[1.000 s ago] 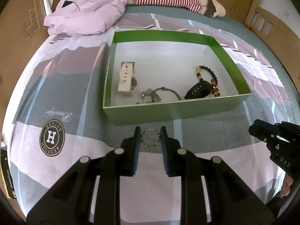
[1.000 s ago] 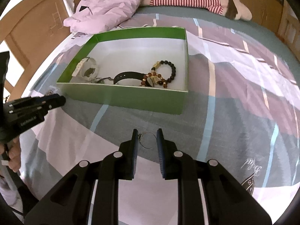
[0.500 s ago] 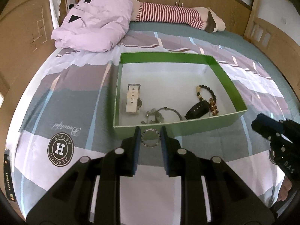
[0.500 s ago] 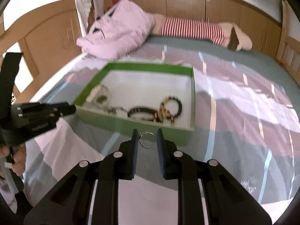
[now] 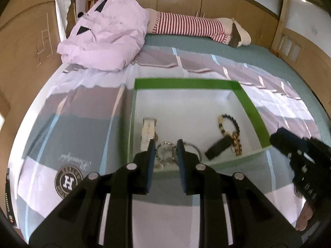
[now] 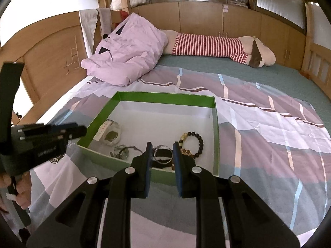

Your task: Organize jewelry

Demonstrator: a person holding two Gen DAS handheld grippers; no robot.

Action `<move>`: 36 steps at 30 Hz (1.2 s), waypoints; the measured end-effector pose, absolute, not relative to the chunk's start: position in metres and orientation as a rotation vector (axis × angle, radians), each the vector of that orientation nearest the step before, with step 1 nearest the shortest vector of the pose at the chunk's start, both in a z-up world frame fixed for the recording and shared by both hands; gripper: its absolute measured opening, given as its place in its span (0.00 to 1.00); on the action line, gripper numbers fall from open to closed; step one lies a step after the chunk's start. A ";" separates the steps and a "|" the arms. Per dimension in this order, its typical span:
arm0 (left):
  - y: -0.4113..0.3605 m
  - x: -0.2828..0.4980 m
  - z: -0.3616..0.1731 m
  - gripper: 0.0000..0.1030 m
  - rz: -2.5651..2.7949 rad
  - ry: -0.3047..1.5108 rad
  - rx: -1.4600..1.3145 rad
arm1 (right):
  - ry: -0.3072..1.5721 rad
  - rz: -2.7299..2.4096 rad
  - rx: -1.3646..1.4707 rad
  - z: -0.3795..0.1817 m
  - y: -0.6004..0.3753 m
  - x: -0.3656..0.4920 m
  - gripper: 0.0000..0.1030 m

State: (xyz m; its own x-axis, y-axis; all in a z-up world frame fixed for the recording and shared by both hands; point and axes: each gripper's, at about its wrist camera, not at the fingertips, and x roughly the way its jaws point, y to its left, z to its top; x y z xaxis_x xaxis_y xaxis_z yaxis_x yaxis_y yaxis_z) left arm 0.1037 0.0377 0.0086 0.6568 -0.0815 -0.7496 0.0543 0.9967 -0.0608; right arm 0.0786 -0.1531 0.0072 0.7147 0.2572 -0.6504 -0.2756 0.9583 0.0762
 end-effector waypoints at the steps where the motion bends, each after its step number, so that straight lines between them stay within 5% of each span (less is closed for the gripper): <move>1: 0.039 0.107 0.009 0.20 -0.078 0.850 -0.039 | 0.715 0.291 -0.028 0.007 -0.152 0.082 0.19; 26: 0.056 0.152 -0.018 0.20 -0.074 0.974 -0.149 | 0.872 0.233 0.071 -0.028 -0.160 0.128 0.20; 29: 0.052 0.151 -0.017 0.27 -0.099 0.978 -0.156 | 0.861 0.227 0.084 -0.025 -0.163 0.126 0.51; 32: 0.047 0.148 -0.016 0.40 -0.105 0.973 -0.143 | 0.859 0.240 0.084 -0.019 -0.163 0.123 0.52; 36: 0.040 0.144 -0.013 0.63 -0.070 0.967 -0.099 | 0.843 0.237 0.051 -0.011 -0.159 0.118 0.78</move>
State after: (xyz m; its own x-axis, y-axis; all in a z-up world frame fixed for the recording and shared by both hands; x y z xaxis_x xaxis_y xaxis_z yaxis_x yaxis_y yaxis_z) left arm 0.1443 0.0404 -0.0130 0.5661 -0.1035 -0.8178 0.0147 0.9932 -0.1155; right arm 0.1178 -0.1589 -0.0112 0.6407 0.2280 -0.7332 -0.1878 0.9724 0.1382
